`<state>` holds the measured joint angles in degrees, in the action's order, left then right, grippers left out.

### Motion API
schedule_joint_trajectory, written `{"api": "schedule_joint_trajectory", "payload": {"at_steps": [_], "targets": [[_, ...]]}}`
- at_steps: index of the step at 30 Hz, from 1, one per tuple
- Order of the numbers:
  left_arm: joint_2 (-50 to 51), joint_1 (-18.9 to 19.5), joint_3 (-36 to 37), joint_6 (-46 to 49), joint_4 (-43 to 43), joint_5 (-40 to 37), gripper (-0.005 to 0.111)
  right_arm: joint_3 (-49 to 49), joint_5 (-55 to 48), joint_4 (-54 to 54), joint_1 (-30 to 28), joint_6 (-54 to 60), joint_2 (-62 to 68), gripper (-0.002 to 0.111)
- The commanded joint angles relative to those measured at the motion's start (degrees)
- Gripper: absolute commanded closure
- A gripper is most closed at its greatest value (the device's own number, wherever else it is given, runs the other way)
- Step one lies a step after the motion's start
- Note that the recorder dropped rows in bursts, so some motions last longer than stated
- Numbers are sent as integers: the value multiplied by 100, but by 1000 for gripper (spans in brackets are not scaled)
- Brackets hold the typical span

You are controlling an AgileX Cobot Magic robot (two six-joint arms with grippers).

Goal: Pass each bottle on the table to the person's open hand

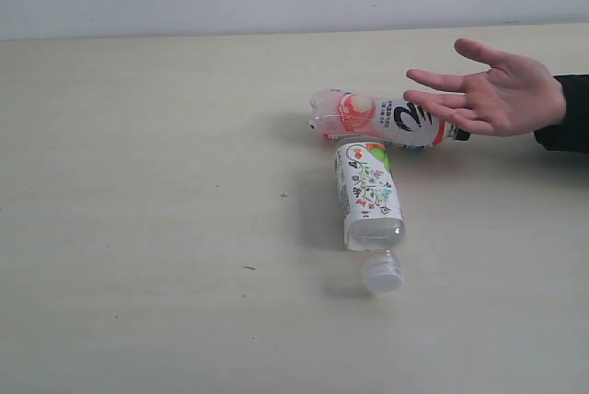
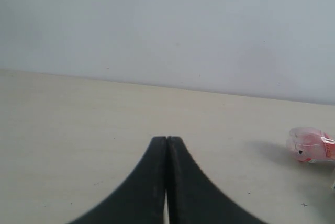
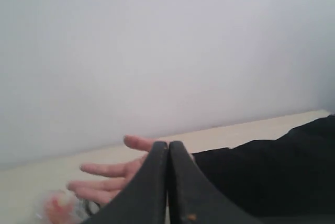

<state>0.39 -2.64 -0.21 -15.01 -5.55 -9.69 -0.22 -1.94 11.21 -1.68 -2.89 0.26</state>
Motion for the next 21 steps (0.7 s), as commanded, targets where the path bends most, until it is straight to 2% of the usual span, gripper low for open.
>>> {"api": "schedule_joint_trajectory", "payload": {"at_steps": [1, 3, 11, 17, 21], "targets": [[-39, 20, 21, -21, 43, -8, 107, 22, 390, 1545, -30, -1548, -26, 108], [-39, 20, 21, -21, 43, -8, 107, 22, 390, 1834, -30, -1827, -26, 108], [-39, 20, 21, -21, 43, -8, 107, 22, 536, 1820, -30, -1777, -26, 108], [-39, 20, 21, -21, 43, -8, 107, 0, 1607, 1809, -30, -1767, -26, 108], [-39, 20, 21, -21, 43, -8, 107, -740, 1442, 1459, -30, -1359, 22, 108]]}}
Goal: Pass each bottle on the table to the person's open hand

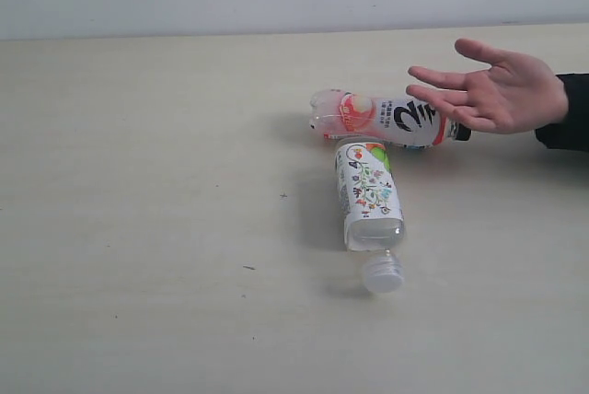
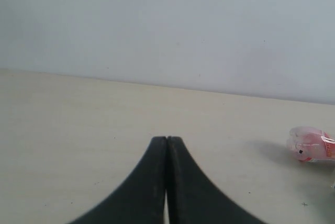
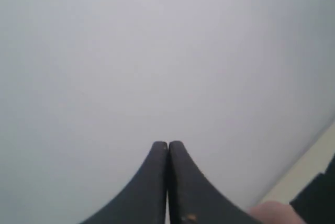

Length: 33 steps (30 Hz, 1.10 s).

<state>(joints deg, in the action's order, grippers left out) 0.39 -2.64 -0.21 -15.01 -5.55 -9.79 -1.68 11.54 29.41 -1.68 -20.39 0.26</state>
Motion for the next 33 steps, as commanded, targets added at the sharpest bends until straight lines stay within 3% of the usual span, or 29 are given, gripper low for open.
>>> {"api": "schedule_joint_trajectory", "payload": {"at_steps": [1, 5, 9, 14, 20, 26, 33], "targets": [[-39, 20, 21, -21, 43, 2, 107, -796, -110, -581, -30, 540, 191, 108], [-39, 20, 21, -21, 43, 2, 107, -1977, -1756, -1447, -30, 1199, 1251, 108], [-39, 20, 21, -21, 43, 2, 107, -3117, -3312, -1558, -30, 2360, 2495, 108], [-39, 20, 21, -21, 43, 2, 107, -4444, -5407, -496, -30, 3855, 4300, 108], [-39, 20, 21, -21, 43, 2, 107, -5328, -7105, 416, 107, 4489, 6214, 108], [-39, 20, 21, -21, 43, 2, 107, -5377, -6998, 536, 1453, 4790, 7148, 105], [-39, 20, 21, -21, 43, 2, 107, -5475, -6424, 1771, 1686, 5267, 7869, 98]]}}
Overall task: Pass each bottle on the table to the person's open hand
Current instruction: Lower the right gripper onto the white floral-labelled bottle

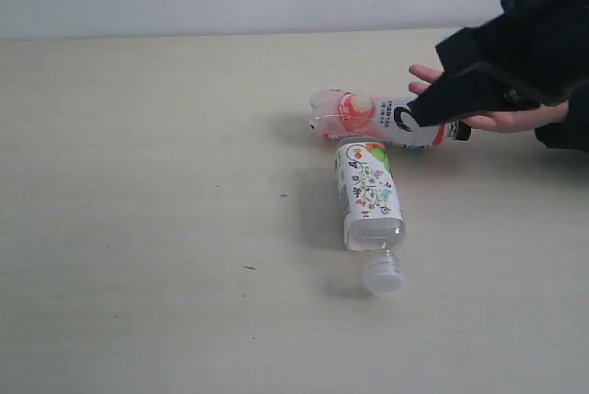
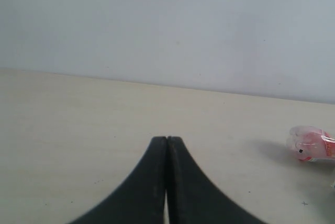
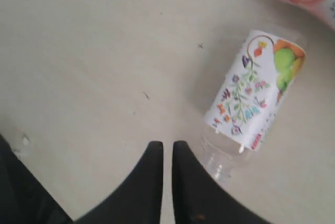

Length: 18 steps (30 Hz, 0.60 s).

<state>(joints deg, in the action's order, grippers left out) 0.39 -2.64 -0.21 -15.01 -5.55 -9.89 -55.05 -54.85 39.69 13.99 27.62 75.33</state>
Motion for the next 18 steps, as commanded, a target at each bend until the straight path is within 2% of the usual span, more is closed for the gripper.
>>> {"api": "schedule_joint_trajectory", "payload": {"at_steps": [1, 3, 5, 6, 8, 11, 14, 18], "targets": [[-39, 20, 21, -21, 43, 12, 107, -182, 189, 743, 213, 479, 445, 96], [-39, 20, 21, -21, 43, 12, 107, -205, 328, 627, 589, 479, 576, 84], [-39, 20, 21, -21, 43, 12, 107, -205, 713, 238, 926, 96, 676, 67], [-39, 20, 21, -21, 43, 12, 107, -205, 1043, -142, 1091, -270, 729, 57], [-39, 20, 21, -21, 43, 12, 107, -218, 1397, -955, 1297, -1178, 840, 48], [-39, 20, 21, -21, 43, 12, 107, -536, 1220, -2188, 1648, -2641, 1156, 43], [-39, 22, 21, -10, 43, 12, 107, -905, 956, -2773, 2012, -3094, 1569, 35], [-39, 22, 21, -10, 43, 12, 107, -1117, 778, -3687, 2063, -4550, 2080, 35]]}}
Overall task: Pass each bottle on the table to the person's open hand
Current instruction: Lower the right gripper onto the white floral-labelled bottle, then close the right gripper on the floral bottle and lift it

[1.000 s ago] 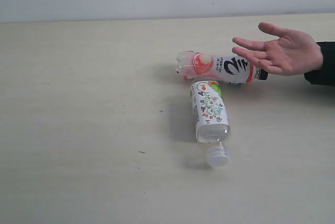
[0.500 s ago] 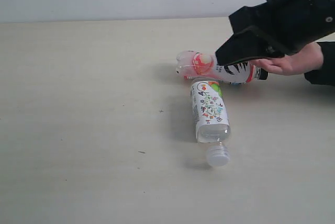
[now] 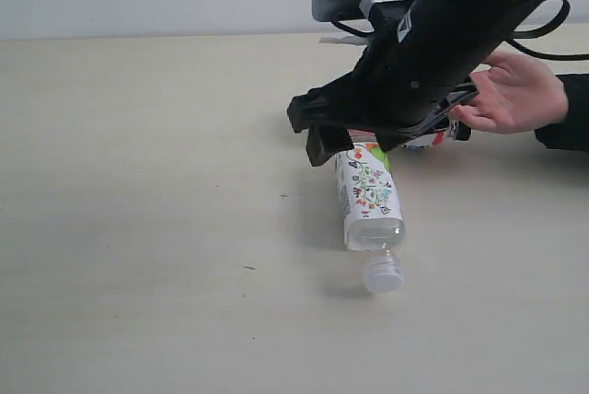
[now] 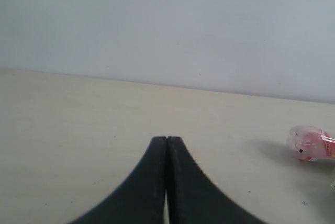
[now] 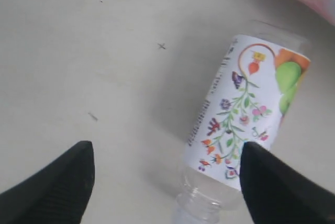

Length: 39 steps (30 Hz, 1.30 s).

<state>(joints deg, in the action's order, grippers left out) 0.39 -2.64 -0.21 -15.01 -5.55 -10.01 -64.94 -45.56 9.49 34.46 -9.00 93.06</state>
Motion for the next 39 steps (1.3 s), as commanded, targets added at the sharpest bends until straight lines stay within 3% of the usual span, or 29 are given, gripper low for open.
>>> {"api": "schedule_joint_trajectory", "payload": {"at_steps": [1, 8, 32, 36, 39], "targets": [[-39, 22, 21, -10, 43, 24, 107, -128, -152, -727, 16, -1028, 397, 35], [-39, 22, 21, -10, 43, 24, 107, -128, 64, -782, 16, -1070, 974, 25], [-39, 22, 21, -10, 43, 24, 107, -128, 790, -1205, 16, -1655, 1752, 26], [-39, 22, 21, -10, 43, 24, 107, -128, 779, -1293, 16, -1655, 1778, 34], [-39, 22, 21, -10, 43, 24, 107, -128, 767, -1293, 16, -1655, 1778, 54]]}}
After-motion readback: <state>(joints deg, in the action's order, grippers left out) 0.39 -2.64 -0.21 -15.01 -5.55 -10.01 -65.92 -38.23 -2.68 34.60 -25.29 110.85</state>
